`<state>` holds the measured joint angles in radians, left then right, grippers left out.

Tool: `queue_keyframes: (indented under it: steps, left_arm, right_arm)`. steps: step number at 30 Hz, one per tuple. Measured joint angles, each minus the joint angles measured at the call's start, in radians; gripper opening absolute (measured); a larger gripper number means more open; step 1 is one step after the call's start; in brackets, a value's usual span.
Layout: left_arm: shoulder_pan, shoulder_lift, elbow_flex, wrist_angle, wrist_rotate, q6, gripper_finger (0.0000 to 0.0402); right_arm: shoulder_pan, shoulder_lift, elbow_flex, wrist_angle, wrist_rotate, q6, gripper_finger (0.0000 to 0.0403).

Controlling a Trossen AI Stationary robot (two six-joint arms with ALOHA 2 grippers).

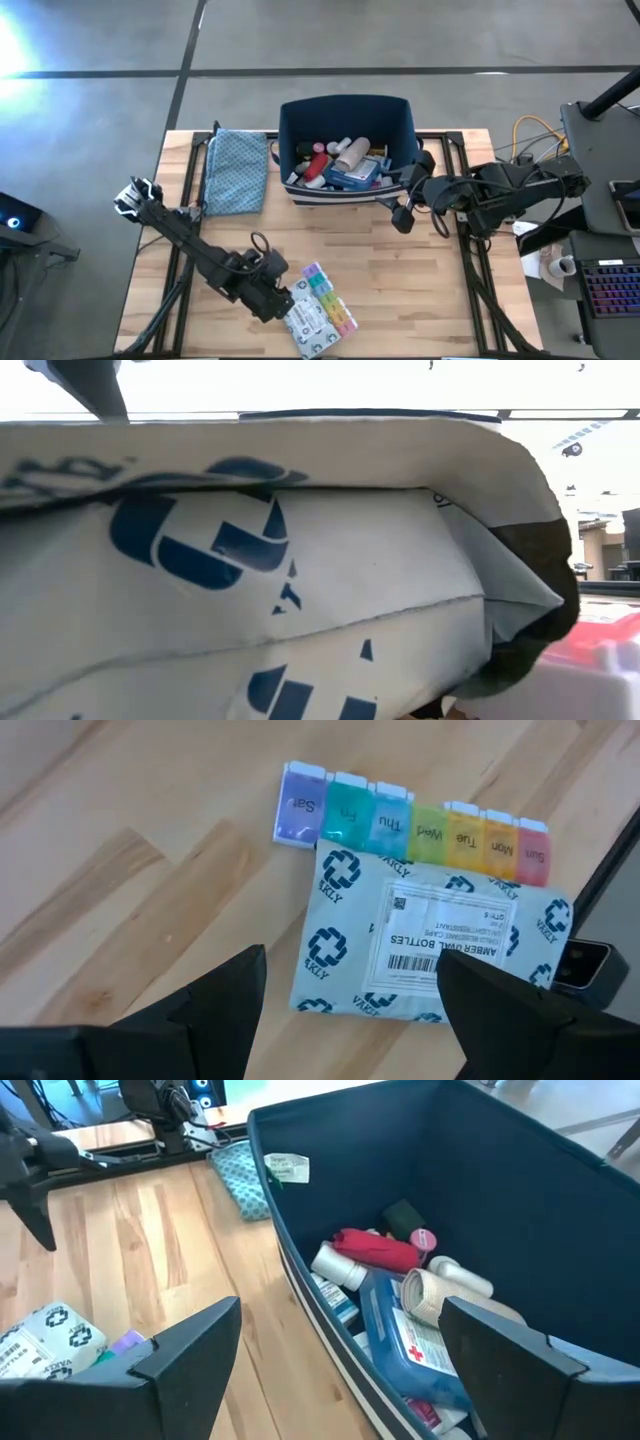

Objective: Pick & place medical supplies in basket/bin
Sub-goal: Put the mailer bag into the blue bin

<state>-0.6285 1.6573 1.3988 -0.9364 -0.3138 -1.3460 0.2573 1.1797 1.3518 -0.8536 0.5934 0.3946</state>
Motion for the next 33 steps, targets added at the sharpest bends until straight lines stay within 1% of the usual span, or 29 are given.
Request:
queue_keyframes:
  steps: [8,13,17,22,26,28,33]
  left_arm:
    - [0.0,0.0,-0.109,0.159,0.002,-0.002,0.0272]
    - [0.0,0.0,-0.221,0.271,0.002,-0.068,0.0272]
    - [0.0,0.0,-0.319,0.421,0.002,-0.139,0.0272]
    - [0.0,0.0,-0.438,0.672,0.001,-0.142,0.0272]
    - [0.001,0.0,-0.518,0.835,0.0,-0.152,0.0272]
    - [0.001,0.0,-0.549,0.868,0.0,-0.182,0.0272]
    - [0.001,0.0,-0.585,0.875,0.0,-0.226,0.0272]
  right_arm:
    - [0.0,0.0,0.0,0.0,-0.019,0.001,0.0329]
    - [0.0,0.0,0.0,0.0,-0.019,0.002,0.0329]
    - [0.0,0.0,0.0,0.0,-0.019,0.002,0.0329]
    - [0.0,0.0,0.0,0.0,-0.019,0.002,0.0329]
    - [0.0,0.0,0.0,0.0,-0.019,0.002,0.0329]
    - [0.0,0.0,0.0,0.0,-0.019,0.002,0.0329]
    - [0.0,0.0,0.0,0.0,-0.019,0.003,0.0329]
